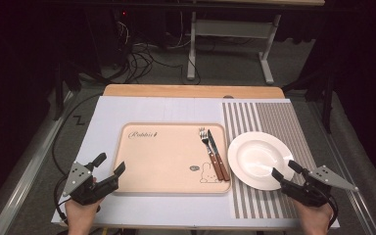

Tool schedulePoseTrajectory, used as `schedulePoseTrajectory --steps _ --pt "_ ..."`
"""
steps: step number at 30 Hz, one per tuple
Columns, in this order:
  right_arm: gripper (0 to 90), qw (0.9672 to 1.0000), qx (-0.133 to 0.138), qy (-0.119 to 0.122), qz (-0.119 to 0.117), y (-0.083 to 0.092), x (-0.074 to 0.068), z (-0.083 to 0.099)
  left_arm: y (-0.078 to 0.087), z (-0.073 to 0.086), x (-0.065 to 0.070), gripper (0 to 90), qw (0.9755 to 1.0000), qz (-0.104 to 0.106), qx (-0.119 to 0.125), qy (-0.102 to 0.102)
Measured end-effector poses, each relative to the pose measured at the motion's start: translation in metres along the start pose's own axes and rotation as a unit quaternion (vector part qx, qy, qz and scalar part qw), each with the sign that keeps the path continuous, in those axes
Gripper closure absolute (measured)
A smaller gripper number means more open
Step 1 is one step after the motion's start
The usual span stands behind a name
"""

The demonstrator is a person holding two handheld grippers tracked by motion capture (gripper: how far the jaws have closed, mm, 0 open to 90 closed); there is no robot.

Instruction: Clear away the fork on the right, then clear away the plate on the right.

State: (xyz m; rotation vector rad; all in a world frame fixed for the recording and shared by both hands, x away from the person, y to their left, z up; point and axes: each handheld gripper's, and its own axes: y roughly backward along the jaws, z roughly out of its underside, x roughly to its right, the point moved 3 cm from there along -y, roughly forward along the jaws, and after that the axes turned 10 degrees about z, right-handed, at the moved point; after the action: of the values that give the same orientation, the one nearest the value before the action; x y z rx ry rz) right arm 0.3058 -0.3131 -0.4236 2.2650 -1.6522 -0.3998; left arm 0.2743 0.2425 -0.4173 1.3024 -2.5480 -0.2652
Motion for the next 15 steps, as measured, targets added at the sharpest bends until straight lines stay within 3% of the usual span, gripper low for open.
schedulePoseTrajectory --steps 15 --pt "32.0 0.9998 -0.016 -0.005 0.014 -0.0054 0.0096 -0.0037 -0.0006 0.0012 0.0006 27.6 1.0 -0.004 -0.005 -0.001"
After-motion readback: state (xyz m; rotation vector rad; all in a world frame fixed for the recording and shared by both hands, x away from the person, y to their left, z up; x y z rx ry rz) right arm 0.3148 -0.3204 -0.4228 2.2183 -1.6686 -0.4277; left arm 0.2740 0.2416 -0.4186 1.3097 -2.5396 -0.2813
